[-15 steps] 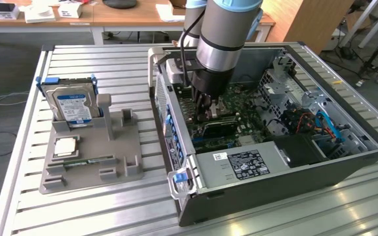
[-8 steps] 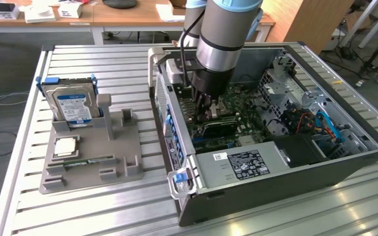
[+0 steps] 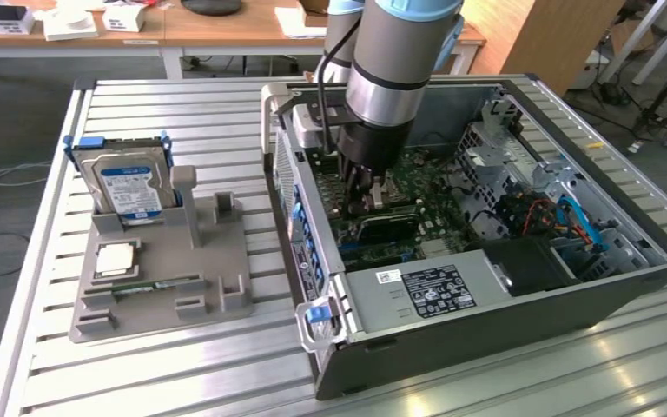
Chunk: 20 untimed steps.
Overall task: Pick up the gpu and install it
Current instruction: 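Press down on the gpu until it lock into place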
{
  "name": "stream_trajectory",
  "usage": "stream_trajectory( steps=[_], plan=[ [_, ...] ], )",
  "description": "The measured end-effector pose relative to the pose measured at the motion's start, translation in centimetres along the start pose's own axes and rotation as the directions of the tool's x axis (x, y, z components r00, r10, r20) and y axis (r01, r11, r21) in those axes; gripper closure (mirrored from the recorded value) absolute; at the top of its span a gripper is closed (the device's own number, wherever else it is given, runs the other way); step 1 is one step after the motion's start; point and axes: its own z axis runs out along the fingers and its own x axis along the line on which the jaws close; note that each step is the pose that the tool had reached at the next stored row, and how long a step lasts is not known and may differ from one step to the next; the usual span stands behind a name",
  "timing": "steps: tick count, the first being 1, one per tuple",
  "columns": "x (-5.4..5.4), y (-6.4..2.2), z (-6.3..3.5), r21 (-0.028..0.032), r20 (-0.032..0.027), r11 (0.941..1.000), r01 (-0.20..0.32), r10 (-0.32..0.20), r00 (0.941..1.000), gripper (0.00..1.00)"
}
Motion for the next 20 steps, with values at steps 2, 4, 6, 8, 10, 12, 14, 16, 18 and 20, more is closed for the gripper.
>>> stream_trajectory(
  steps=[2, 4, 6, 8, 10, 12, 14, 16, 18, 20],
  plan=[
    [-0.01, 0.0, 0.02, 0.0013, -0.0011, 1.0, 0.0, 0.0, 1.0, 0.89],
    [-0.02, -0.01, 0.02, 0.0014, -0.0016, 1.0, 0.0, 0.0, 1.0, 0.89],
    [-0.02, -0.01, 0.02, 0.0018, -0.0022, 1.0, 0.0, 0.0, 1.0, 0.89],
    [-0.03, 0.0, 0.04, 0.0027, -0.003, 1.0, 0.0, 0.0, 1.0, 0.89],
    [-0.04, -0.01, 0.04, 0.0035, -0.0035, 1.0, 0.0, 0.0, 1.0, 0.89],
    [-0.05, -0.01, 0.06, 0.0043, -0.0045, 1.0, 0.0, 0.0, 1.0, 0.89],
    [-0.06, -0.01, 0.04, 0.0049, -0.0059, 1.0, 0.0, 0.0, 1.0, 0.89],
    [-0.02, 0.0, 0.16, 0.0063, -0.0041, 1.0, 0.0, 0.0, 1.0, 0.89],
    [-0.06, -0.01, 0.08, 0.0055, -0.0052, 1.0, 0.0, 0.0, 1.0, 0.89],
    [-0.09, -0.03, -0.02, 0.0049, -0.0061, 1.0, 0.0, 0.0, 1.0, 0.89]
  ],
)
